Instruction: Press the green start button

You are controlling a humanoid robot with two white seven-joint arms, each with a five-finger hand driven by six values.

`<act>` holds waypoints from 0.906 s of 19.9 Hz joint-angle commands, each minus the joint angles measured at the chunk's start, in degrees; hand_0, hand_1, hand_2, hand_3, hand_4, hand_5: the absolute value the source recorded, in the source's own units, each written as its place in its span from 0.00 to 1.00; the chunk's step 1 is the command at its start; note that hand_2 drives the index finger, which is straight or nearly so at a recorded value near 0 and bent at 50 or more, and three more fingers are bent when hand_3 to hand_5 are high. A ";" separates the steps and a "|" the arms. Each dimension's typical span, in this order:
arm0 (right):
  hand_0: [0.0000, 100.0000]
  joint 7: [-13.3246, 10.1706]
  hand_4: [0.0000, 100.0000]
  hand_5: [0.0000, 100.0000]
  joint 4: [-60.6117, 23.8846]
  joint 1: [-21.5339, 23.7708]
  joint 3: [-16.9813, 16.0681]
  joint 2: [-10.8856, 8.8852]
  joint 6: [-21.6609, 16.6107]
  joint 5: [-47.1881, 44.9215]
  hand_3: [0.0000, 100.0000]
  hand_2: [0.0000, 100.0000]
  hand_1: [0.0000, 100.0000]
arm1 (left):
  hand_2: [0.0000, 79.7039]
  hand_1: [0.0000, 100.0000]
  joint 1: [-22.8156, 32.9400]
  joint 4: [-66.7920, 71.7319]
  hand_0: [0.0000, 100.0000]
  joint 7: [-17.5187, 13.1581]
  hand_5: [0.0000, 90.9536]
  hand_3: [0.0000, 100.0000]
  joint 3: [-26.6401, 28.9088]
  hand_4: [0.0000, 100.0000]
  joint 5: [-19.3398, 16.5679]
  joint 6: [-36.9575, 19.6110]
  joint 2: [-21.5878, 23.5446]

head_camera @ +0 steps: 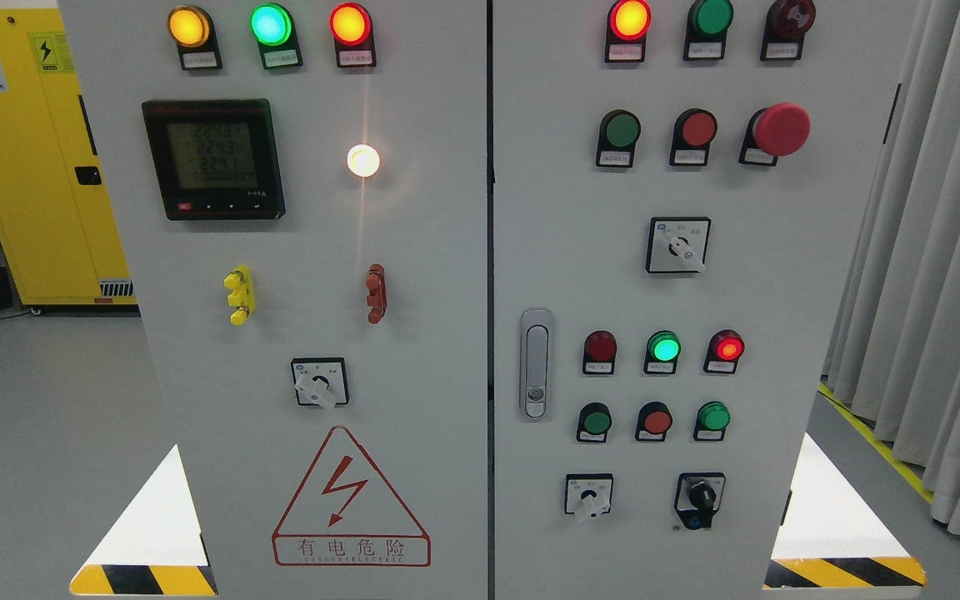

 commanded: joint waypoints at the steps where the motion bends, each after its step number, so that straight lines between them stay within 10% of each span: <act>1: 0.23 0.00 0.00 0.00 -0.67 -0.06 0.09 0.05 0.01 0.01 0.00 0.00 0.43 | 0.00 0.56 -1.74 -1.14 0.12 -0.03 0.00 0.00 0.00 0.00 0.00 0.06 1.50; 8: 0.23 -0.17 0.00 0.00 -1.55 -0.32 0.09 0.05 -0.26 0.27 0.00 0.00 0.43 | 0.00 0.56 -1.74 -1.14 0.12 -0.03 0.00 0.00 0.00 0.00 0.00 -0.03 1.50; 14: 0.22 -0.26 0.00 0.00 -21.38 2.56 0.88 1.54 -3.24 2.37 0.00 0.00 0.44 | 0.00 0.56 -1.83 -1.23 0.12 -0.03 0.00 0.00 0.00 0.00 0.00 -0.03 1.41; 18: 0.20 -0.88 0.00 0.00 -34.92 6.17 0.00 1.63 -5.44 20.98 0.00 0.00 0.45 | 0.00 0.56 -1.74 -1.23 0.12 -0.03 0.00 0.00 0.00 0.00 0.00 0.06 1.06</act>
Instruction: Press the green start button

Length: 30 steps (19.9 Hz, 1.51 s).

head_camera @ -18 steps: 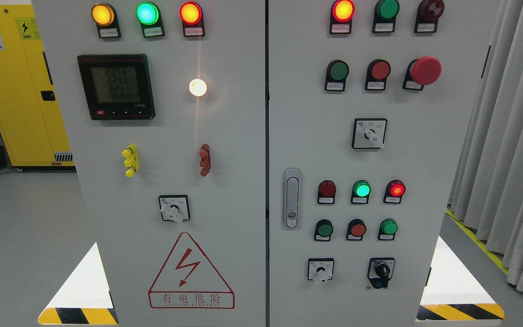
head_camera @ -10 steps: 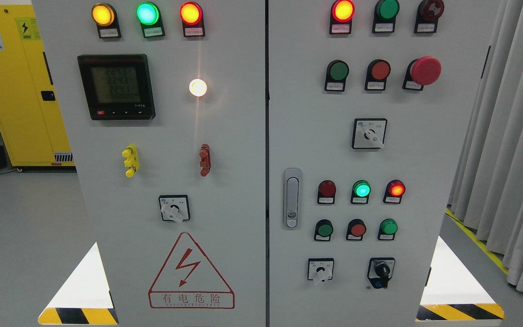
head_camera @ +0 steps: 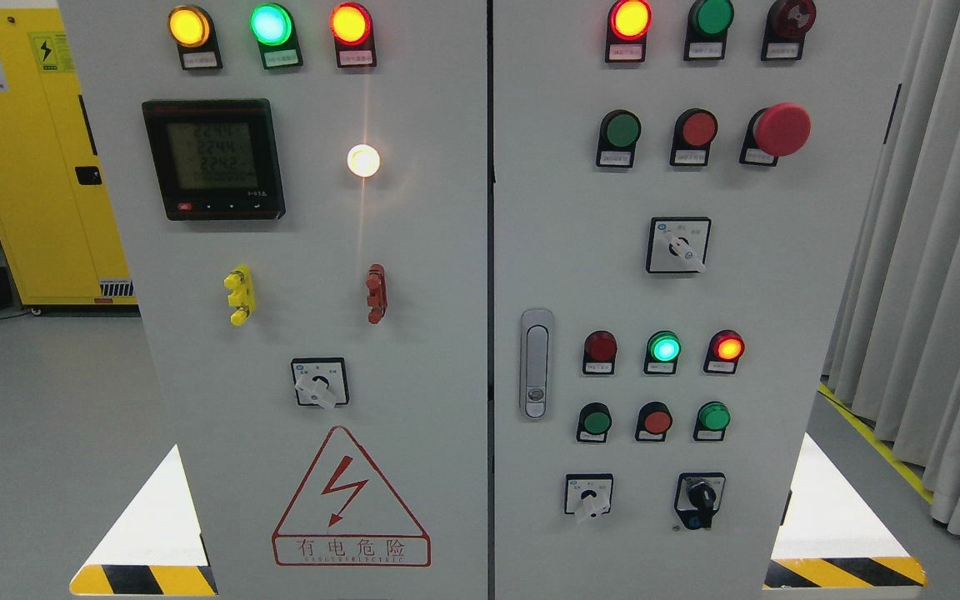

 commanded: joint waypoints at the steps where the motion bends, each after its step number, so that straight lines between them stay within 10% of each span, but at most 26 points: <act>1: 0.20 -0.40 0.02 0.00 -25.11 3.91 0.00 0.98 -2.78 14.32 0.00 0.00 0.45 | 0.00 0.56 -1.84 -1.23 0.12 -0.03 0.00 0.00 0.00 0.00 0.00 0.04 0.97; 30: 0.24 -0.32 0.57 0.41 -82.34 4.88 -7.82 -1.92 -27.92 29.79 0.52 0.00 0.50 | 0.00 0.56 -1.84 -1.50 0.12 -0.03 0.00 0.00 -0.17 0.00 -0.09 -0.05 -6.06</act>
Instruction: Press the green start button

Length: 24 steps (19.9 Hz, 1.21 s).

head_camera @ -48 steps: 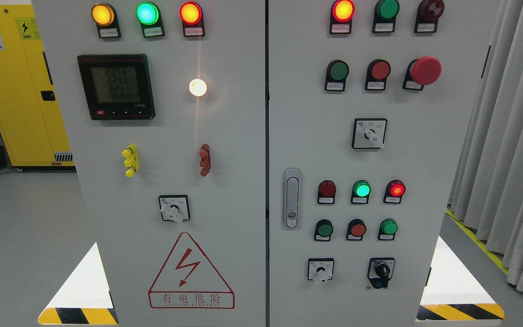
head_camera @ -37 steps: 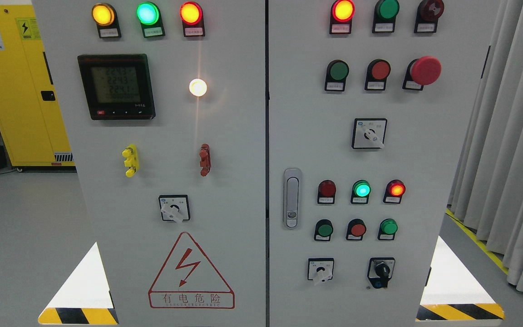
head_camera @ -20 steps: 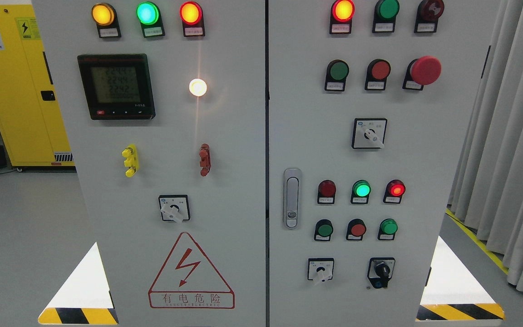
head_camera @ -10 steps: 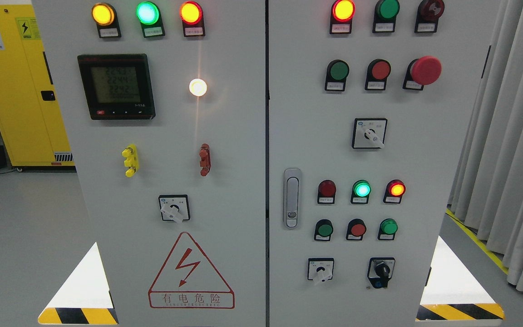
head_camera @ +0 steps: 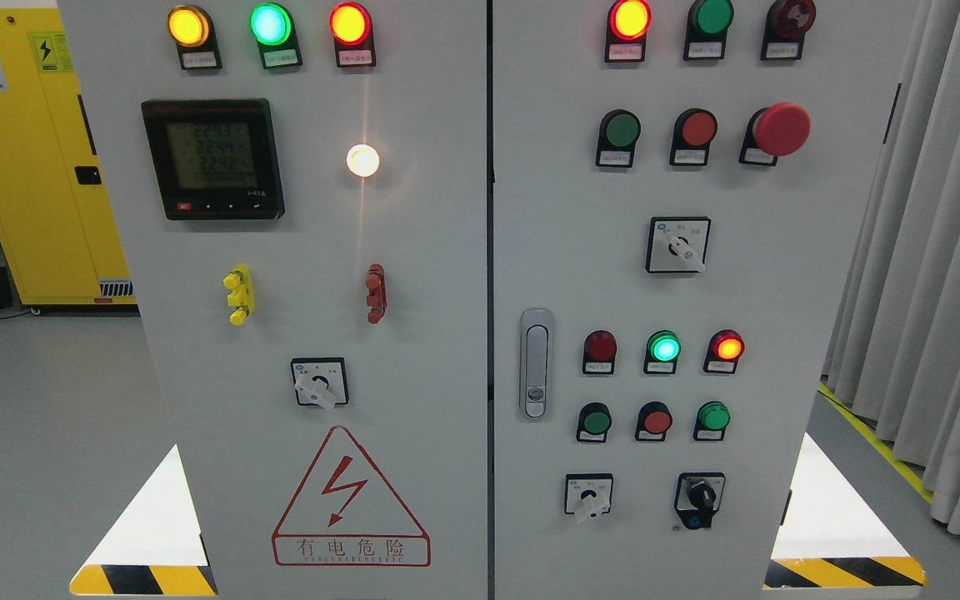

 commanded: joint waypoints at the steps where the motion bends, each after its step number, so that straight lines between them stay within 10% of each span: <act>1: 0.24 0.16 0.57 0.42 -21.09 -0.48 -1.92 -0.56 -1.16 5.71 0.52 0.00 0.50 | 0.00 0.56 -1.85 -1.49 0.12 -0.01 0.00 0.00 -0.16 0.00 -0.15 -0.21 -2.13; 9: 0.27 0.25 0.74 0.61 -23.30 -9.96 -1.31 -0.64 -1.51 13.10 0.75 0.00 0.53 | 0.00 0.56 -1.85 -1.49 0.12 -0.01 0.00 0.00 -0.16 0.00 -0.07 -0.21 -2.13; 24: 0.33 5.78 0.82 0.72 -24.36 -21.65 2.74 -0.21 -0.81 18.11 0.80 0.00 0.57 | 0.00 0.56 -1.85 -1.49 0.12 -0.01 0.00 0.00 -0.16 0.00 -0.07 -0.21 -2.13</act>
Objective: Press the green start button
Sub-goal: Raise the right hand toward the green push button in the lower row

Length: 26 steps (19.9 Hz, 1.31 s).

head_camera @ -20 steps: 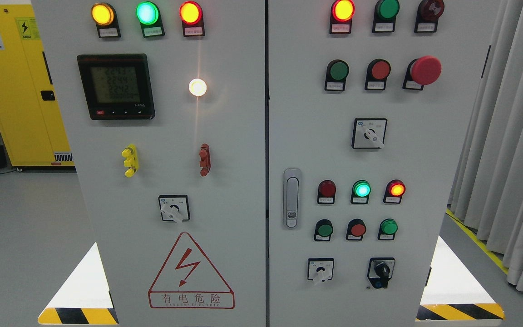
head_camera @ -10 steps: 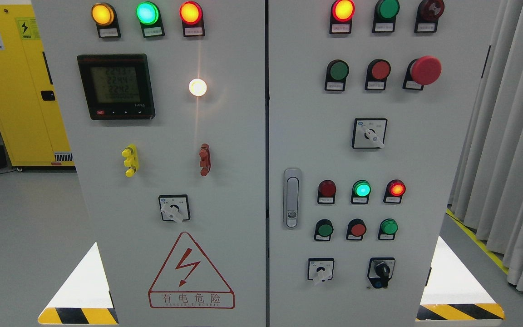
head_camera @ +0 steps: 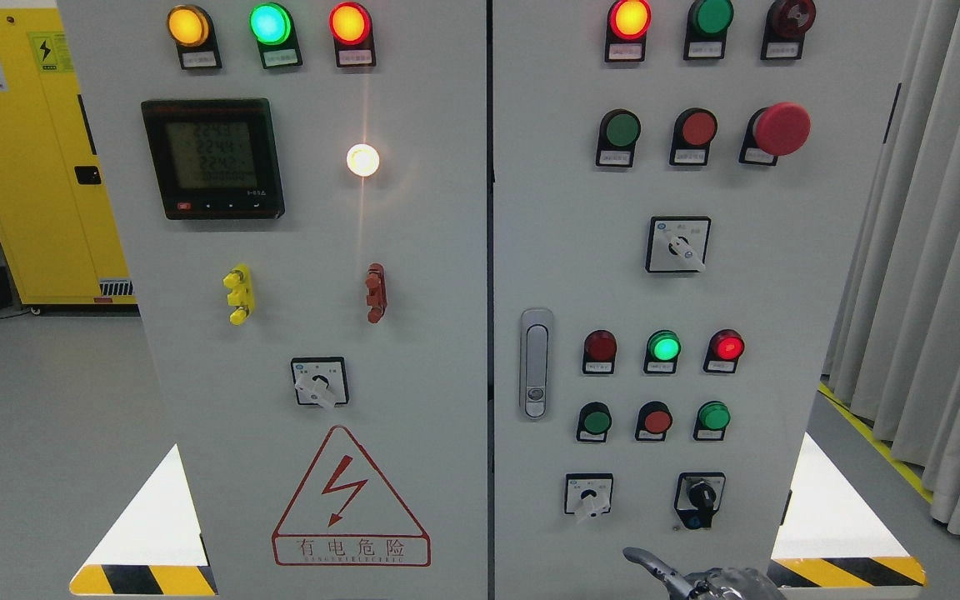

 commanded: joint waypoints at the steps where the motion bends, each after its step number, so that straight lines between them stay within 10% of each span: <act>1: 0.33 1.59 0.83 0.72 -2.06 -5.14 2.00 0.28 0.18 1.17 0.80 0.00 0.57 | 0.00 0.56 -1.85 -1.49 0.12 0.00 0.00 0.00 -0.02 0.00 0.00 0.07 -0.26; 26: 0.35 1.50 0.81 0.70 10.33 -17.28 3.59 0.81 3.17 1.79 0.77 0.00 0.56 | 0.00 0.56 -1.85 -1.49 0.12 0.00 0.00 0.00 -0.02 0.00 0.00 -0.02 -0.26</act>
